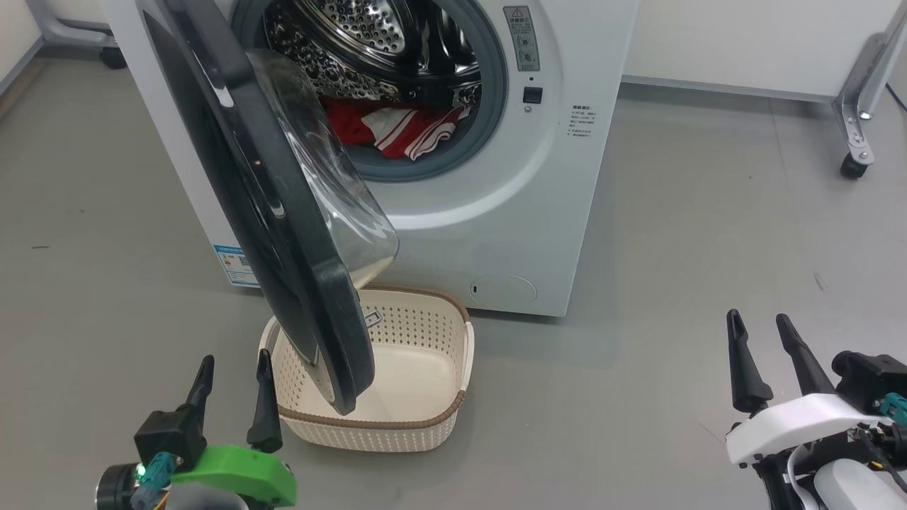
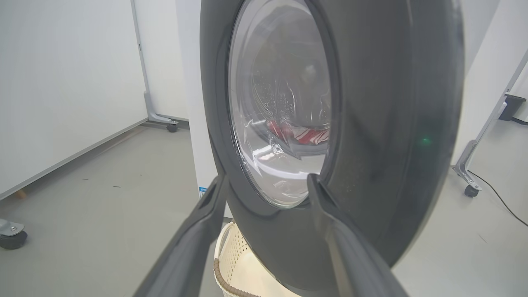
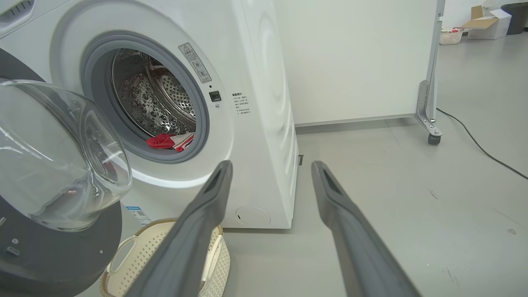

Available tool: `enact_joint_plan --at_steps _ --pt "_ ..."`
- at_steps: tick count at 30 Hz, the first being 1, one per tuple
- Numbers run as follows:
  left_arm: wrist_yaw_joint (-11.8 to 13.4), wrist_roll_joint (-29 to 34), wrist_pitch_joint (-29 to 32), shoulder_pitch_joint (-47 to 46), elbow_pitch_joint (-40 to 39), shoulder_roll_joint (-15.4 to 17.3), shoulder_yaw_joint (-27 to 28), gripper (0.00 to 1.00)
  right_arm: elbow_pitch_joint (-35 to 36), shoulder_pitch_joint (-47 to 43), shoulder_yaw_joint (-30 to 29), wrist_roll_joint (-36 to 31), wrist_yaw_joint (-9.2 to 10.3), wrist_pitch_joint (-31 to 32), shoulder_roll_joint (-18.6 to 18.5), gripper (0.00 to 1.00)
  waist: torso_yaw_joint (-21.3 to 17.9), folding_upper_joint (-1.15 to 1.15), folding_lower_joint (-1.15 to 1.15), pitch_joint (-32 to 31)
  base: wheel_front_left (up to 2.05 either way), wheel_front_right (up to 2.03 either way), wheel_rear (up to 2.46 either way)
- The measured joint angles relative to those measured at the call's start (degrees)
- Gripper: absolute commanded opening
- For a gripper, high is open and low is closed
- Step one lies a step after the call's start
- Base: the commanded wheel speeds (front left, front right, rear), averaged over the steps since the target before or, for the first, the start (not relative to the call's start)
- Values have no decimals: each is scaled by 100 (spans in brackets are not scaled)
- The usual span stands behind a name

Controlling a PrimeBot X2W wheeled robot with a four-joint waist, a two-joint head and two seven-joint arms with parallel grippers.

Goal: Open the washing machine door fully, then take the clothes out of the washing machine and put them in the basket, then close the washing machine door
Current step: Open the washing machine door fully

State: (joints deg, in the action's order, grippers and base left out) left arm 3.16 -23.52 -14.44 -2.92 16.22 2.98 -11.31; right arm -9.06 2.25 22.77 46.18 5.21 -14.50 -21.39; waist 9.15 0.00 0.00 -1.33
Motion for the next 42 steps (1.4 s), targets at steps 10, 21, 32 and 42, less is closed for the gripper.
enact_joint_plan --at_steps 10,21,32,42 --pt "-96 64 0 8 3 -12 0 100 326 -412 -213 -424 53 0 160 100 -44 0 0 6 0 0 0" --pt "-145 142 0 65 1 -23 -4 100 526 -701 -320 -658 57 -1 294 100 -112 0 0 20 0 0 0" --pt "-194 164 0 70 3 -30 -4 100 617 -895 -528 -799 100 0 382 100 -142 0 0 65 0 0 0" --pt "-194 187 0 70 1 -32 2 100 633 -975 -664 -875 102 0 457 100 -150 0 0 123 0 0 0"
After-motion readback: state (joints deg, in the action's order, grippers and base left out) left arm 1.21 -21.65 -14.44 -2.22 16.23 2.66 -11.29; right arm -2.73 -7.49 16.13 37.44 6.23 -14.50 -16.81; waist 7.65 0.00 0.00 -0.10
